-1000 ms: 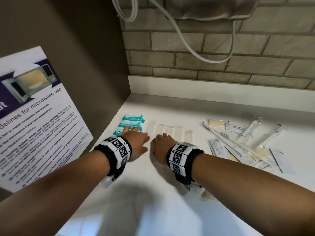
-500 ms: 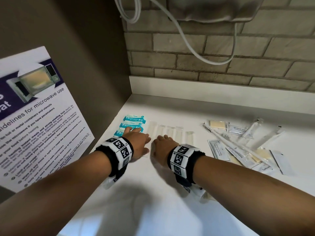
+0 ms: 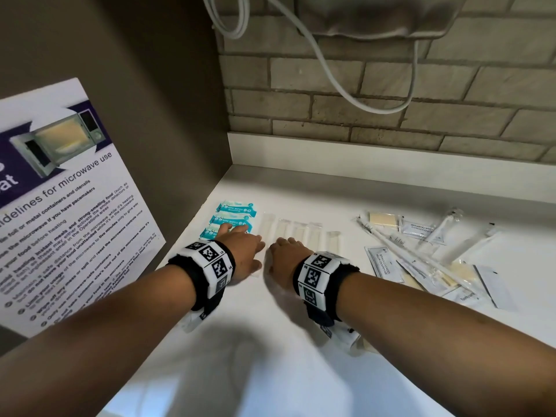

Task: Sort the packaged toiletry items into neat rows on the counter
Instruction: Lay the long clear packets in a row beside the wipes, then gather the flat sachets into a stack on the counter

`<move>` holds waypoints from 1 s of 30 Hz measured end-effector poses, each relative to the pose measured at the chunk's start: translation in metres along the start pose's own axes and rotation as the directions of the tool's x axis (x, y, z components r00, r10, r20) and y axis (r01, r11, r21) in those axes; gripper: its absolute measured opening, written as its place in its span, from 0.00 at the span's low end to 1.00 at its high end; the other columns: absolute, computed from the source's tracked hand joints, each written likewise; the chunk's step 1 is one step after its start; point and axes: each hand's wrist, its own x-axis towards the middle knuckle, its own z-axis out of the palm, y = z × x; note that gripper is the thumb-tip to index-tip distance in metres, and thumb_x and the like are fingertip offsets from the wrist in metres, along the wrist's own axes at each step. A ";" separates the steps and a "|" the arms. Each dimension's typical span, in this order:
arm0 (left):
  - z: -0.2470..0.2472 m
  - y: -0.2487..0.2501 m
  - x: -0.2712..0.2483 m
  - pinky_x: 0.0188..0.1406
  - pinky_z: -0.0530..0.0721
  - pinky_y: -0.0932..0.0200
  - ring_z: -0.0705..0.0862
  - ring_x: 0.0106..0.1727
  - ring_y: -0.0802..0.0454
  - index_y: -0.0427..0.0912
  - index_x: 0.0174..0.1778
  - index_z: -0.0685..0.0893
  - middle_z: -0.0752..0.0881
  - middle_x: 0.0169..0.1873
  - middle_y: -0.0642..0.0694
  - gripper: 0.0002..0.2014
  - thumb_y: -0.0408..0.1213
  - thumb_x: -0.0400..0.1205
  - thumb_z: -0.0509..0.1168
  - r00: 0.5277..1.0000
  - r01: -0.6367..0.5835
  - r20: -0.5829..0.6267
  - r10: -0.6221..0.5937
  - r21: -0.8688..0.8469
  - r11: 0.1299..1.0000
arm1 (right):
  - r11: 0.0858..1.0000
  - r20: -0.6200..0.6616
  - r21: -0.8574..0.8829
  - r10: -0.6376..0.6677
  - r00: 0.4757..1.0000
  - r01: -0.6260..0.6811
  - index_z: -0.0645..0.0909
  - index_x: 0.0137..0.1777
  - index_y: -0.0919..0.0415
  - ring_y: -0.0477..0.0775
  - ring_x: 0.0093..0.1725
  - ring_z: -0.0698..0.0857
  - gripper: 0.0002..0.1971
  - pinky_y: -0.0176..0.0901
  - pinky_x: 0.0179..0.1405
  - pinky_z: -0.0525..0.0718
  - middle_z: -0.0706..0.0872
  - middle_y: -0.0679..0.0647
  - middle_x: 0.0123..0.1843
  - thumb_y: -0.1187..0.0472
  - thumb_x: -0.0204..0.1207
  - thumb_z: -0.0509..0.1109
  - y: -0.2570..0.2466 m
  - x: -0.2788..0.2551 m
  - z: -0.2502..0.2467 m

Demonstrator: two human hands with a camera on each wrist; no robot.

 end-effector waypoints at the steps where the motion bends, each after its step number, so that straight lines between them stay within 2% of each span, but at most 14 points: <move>1: 0.000 0.000 0.000 0.80 0.49 0.38 0.56 0.84 0.43 0.53 0.77 0.70 0.70 0.79 0.54 0.24 0.53 0.84 0.56 1.000 -0.003 -0.001 0.003 -0.003 1.000 | 1.000 -0.002 0.004 -0.003 1.000 0.003 0.71 0.74 0.63 0.63 0.75 0.71 0.22 0.53 0.77 0.67 0.75 0.61 0.72 0.57 0.82 0.58 0.000 0.000 0.000; 5: -0.001 -0.002 0.002 0.77 0.51 0.38 0.61 0.82 0.44 0.52 0.66 0.78 0.78 0.71 0.51 0.18 0.52 0.82 0.58 1.000 -0.001 -0.002 0.001 -0.067 0.998 | 1.000 0.007 0.015 -0.019 1.000 0.019 0.71 0.75 0.64 0.63 0.74 0.71 0.23 0.53 0.77 0.68 0.75 0.61 0.72 0.57 0.81 0.60 0.001 -0.004 -0.003; 7: -0.003 -0.002 0.002 0.76 0.52 0.39 0.63 0.80 0.44 0.52 0.61 0.79 0.79 0.68 0.50 0.15 0.51 0.81 0.59 0.999 -0.004 -0.039 0.001 -0.096 0.995 | 0.997 0.010 0.057 -0.043 0.999 0.042 0.70 0.76 0.63 0.63 0.74 0.72 0.25 0.53 0.76 0.70 0.75 0.60 0.72 0.57 0.80 0.63 0.003 -0.010 -0.009; 8: -0.005 -0.001 0.003 0.76 0.52 0.40 0.62 0.81 0.44 0.52 0.61 0.80 0.78 0.70 0.50 0.15 0.51 0.81 0.59 0.997 -0.012 -0.074 0.004 -0.118 0.993 | 0.994 0.016 0.089 -0.065 0.998 0.063 0.68 0.77 0.63 0.64 0.74 0.72 0.26 0.53 0.75 0.71 0.74 0.60 0.73 0.56 0.81 0.62 0.007 -0.015 -0.014; 10: -0.008 0.003 0.004 0.78 0.49 0.42 0.57 0.83 0.47 0.55 0.69 0.77 0.70 0.79 0.54 0.20 0.51 0.81 0.61 0.988 -0.016 -0.156 -0.012 -0.179 0.984 | 0.986 0.033 0.144 -0.093 0.995 0.087 0.67 0.78 0.62 0.64 0.72 0.75 0.25 0.54 0.71 0.75 0.74 0.61 0.73 0.52 0.83 0.59 0.018 -0.027 -0.028; 12: -0.015 0.010 0.006 0.79 0.49 0.46 0.56 0.83 0.51 0.57 0.75 0.73 0.66 0.81 0.56 0.24 0.53 0.81 0.61 0.968 -0.034 -0.249 -0.024 -0.224 0.974 | 0.987 0.037 0.152 -0.060 0.997 0.054 0.72 0.73 0.62 0.63 0.67 0.80 0.22 0.53 0.65 0.80 0.78 0.61 0.69 0.52 0.83 0.59 0.040 -0.043 -0.044; 14: -0.027 0.024 0.011 0.78 0.51 0.47 0.59 0.82 0.51 0.57 0.76 0.72 0.68 0.80 0.56 0.25 0.54 0.81 0.61 0.956 -0.091 -0.292 0.017 -0.244 0.965 | 0.995 0.059 0.099 -0.001 0.998 -0.005 0.79 0.66 0.63 0.61 0.63 0.83 0.19 0.49 0.59 0.81 0.84 0.60 0.65 0.53 0.83 0.58 0.070 -0.060 -0.058; 17: -0.048 0.058 0.023 0.76 0.55 0.49 0.63 0.80 0.49 0.55 0.77 0.72 0.71 0.78 0.52 0.25 0.52 0.82 0.61 0.954 -0.195 -0.271 0.128 -0.236 0.952 | 0.992 0.147 0.015 0.124 0.981 -0.128 0.82 0.63 0.64 0.58 0.61 0.84 0.17 0.44 0.56 0.81 0.85 0.58 0.63 0.55 0.84 0.59 0.121 -0.089 -0.072; 21: -0.069 0.120 0.037 0.74 0.64 0.51 0.69 0.77 0.47 0.52 0.77 0.72 0.74 0.76 0.49 0.24 0.50 0.84 0.60 0.944 -0.291 -0.238 0.230 -0.267 0.919 | 0.968 0.219 -0.061 0.249 0.943 -0.242 0.83 0.62 0.65 0.59 0.61 0.85 0.17 0.43 0.55 0.81 0.86 0.59 0.62 0.54 0.80 0.65 0.174 -0.129 -0.077; 24: -0.081 0.163 0.039 0.66 0.77 0.53 0.80 0.67 0.47 0.47 0.72 0.77 0.81 0.69 0.46 0.25 0.56 0.83 0.59 0.954 -0.281 -0.198 0.223 -0.344 0.896 | 0.959 0.272 -0.036 0.279 0.921 -0.280 0.82 0.63 0.63 0.58 0.61 0.84 0.19 0.45 0.56 0.81 0.86 0.58 0.62 0.51 0.79 0.67 0.191 -0.145 -0.066; 26: -0.083 0.186 0.042 0.54 0.84 0.54 0.85 0.55 0.46 0.52 0.57 0.84 0.86 0.56 0.45 0.20 0.61 0.80 0.60 0.958 -0.275 -0.169 0.231 -0.322 0.906 | 0.960 0.289 0.015 0.263 0.921 -0.279 0.81 0.60 0.62 0.56 0.57 0.85 0.18 0.44 0.51 0.82 0.86 0.54 0.58 0.50 0.76 0.72 0.198 -0.149 -0.055; 27: -0.082 0.193 0.044 0.49 0.85 0.55 0.86 0.49 0.47 0.54 0.52 0.85 0.87 0.50 0.47 0.19 0.64 0.78 0.60 0.965 -0.257 -0.138 0.225 -0.295 0.920 | 0.960 0.275 0.060 0.248 0.929 -0.274 0.81 0.55 0.60 0.55 0.53 0.86 0.15 0.41 0.46 0.82 0.85 0.52 0.54 0.51 0.75 0.74 0.199 -0.149 -0.050; 28: -0.080 0.199 0.047 0.46 0.85 0.56 0.86 0.46 0.48 0.53 0.52 0.84 0.87 0.48 0.48 0.23 0.67 0.76 0.60 0.972 -0.228 -0.105 0.208 -0.248 0.942 | 0.958 0.255 0.094 0.239 0.937 -0.270 0.80 0.49 0.56 0.52 0.47 0.86 0.11 0.38 0.41 0.83 0.84 0.50 0.49 0.53 0.74 0.76 0.201 -0.149 -0.047; 30: -0.076 0.206 0.049 0.43 0.81 0.58 0.86 0.48 0.48 0.45 0.52 0.83 0.86 0.51 0.47 0.29 0.69 0.75 0.57 0.989 -0.142 -0.063 0.135 -0.129 0.981 | 0.964 0.229 0.125 0.202 0.952 -0.235 0.77 0.40 0.50 0.50 0.41 0.86 0.10 0.38 0.39 0.84 0.81 0.47 0.42 0.55 0.72 0.77 0.200 -0.147 -0.043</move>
